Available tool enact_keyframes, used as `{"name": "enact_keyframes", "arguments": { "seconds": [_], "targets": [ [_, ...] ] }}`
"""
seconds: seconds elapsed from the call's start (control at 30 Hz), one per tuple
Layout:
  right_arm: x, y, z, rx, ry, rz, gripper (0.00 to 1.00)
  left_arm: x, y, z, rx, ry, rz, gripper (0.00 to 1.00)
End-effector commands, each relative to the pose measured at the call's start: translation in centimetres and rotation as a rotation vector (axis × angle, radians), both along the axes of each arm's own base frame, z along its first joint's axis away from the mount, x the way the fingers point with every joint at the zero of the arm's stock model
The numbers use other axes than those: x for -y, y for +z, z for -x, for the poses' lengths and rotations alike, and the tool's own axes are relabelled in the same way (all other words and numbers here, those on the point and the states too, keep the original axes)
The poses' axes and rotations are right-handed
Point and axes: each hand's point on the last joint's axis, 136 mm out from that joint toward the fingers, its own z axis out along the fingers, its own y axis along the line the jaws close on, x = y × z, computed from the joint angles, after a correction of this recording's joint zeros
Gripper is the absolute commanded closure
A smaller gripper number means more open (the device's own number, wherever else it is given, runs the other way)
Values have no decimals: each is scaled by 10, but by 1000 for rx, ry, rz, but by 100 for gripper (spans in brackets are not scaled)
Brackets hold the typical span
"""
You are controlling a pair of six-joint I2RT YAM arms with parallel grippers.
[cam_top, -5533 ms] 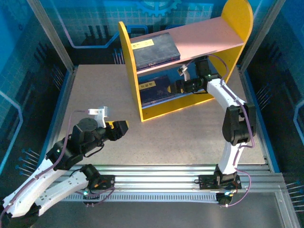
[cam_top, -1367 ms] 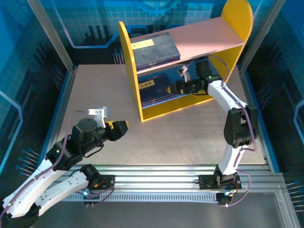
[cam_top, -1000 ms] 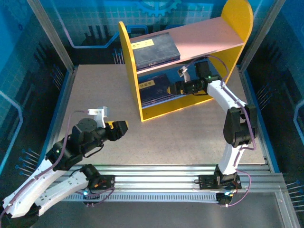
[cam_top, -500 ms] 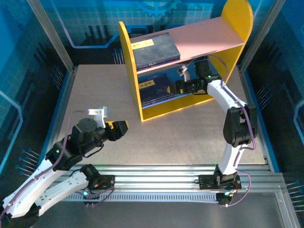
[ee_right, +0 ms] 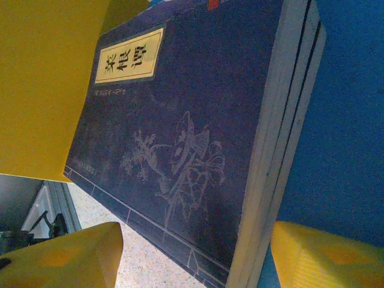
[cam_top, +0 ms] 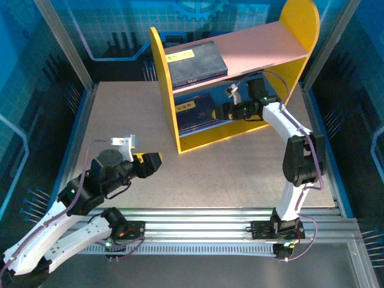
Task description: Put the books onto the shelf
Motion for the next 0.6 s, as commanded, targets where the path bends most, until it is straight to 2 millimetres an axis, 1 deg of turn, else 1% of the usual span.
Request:
{"name": "enact_keyframes", "arguments": {
  "seconds": [0.0, 0.23, 0.57],
  "targets": [
    [6, 21, 2, 48, -19, -5, 33, -3, 14, 2, 36, -5, 1, 35],
    [6, 32, 6, 69, -15, -15, 33, -3, 14, 2, 36, -5, 4, 35],
    [6, 29, 9, 60, -7, -15, 33, -2, 13, 2, 31, -6, 5, 35]
  ]
}}
